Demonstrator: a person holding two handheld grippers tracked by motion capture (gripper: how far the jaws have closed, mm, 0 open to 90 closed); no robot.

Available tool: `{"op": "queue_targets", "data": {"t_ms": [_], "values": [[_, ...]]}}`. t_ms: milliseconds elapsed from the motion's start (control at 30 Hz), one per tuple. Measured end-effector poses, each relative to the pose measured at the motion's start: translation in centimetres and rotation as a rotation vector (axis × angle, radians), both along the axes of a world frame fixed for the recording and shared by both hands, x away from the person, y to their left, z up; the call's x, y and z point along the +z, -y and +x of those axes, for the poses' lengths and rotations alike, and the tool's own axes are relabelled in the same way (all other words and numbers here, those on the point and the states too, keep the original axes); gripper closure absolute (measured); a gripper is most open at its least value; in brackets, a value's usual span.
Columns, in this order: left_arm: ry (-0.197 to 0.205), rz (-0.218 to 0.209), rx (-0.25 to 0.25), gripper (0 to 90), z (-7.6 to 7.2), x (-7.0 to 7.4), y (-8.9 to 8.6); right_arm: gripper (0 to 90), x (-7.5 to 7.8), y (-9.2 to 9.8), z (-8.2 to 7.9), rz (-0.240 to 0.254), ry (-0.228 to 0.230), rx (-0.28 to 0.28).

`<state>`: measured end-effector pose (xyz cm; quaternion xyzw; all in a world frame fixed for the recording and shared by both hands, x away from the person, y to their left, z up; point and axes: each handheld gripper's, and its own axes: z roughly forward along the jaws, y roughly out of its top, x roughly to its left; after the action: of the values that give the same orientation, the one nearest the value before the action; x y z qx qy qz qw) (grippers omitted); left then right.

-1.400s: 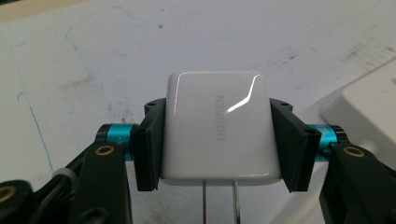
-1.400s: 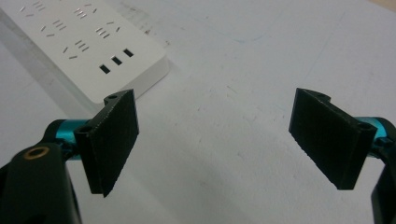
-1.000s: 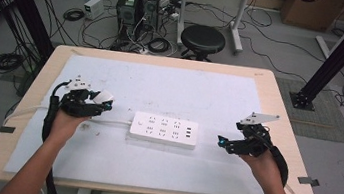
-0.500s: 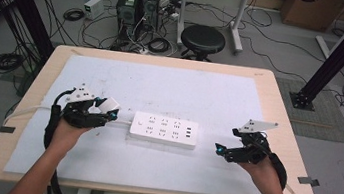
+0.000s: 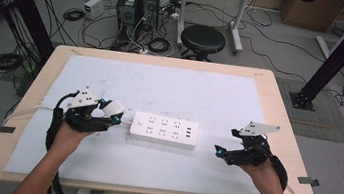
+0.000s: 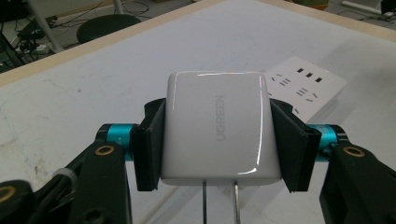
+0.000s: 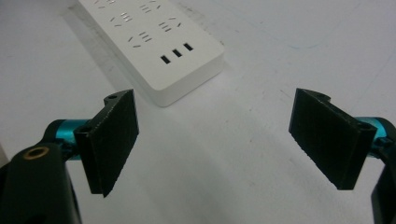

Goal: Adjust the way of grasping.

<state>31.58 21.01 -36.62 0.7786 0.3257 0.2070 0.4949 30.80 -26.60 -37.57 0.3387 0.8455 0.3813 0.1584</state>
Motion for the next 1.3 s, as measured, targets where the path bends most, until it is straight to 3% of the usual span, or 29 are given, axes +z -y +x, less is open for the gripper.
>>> {"op": "queue_targets", "data": {"t_ms": [133, 300, 500, 533, 767, 967, 1300], "values": [[0.009, 0.006, -0.021, 42.5, -0.3, 0.1, 0.3, 16.1, 0.0, -0.2, 0.2, 0.013, -0.002, -0.02], [0.021, 0.018, -0.072, 42.5, -0.9, -0.1, 1.0, 16.1, -0.3, -1.1, 0.0, 0.013, -0.019, 0.018], [0.041, 0.054, -0.136, 42.5, -1.3, -0.3, 1.7, 16.2, -0.7, -2.1, -0.1, 0.037, -0.07, 0.053], [0.048, 0.063, -0.159, 42.5, -1.5, -0.4, 2.1, 16.8, -0.9, -2.5, 0.1, 0.073, -0.132, 0.073], [0.06, 0.069, -0.211, 42.4, -1.6, -0.7, 3.0, 16.8, -1.0, -3.3, 0.2, 0.115, -0.16, 0.104], [0.095, 0.111, -0.261, 42.5, -2.1, -1.0, 4.2, 16.9, -1.1, -3.9, 0.6, 0.196, -0.232, 0.104], [0.144, 0.181, -0.352, 42.5, -2.6, -1.5, 6.0, 16.9, -1.4, -5.2, 1.0, 0.268, -0.309, 0.114]]}}
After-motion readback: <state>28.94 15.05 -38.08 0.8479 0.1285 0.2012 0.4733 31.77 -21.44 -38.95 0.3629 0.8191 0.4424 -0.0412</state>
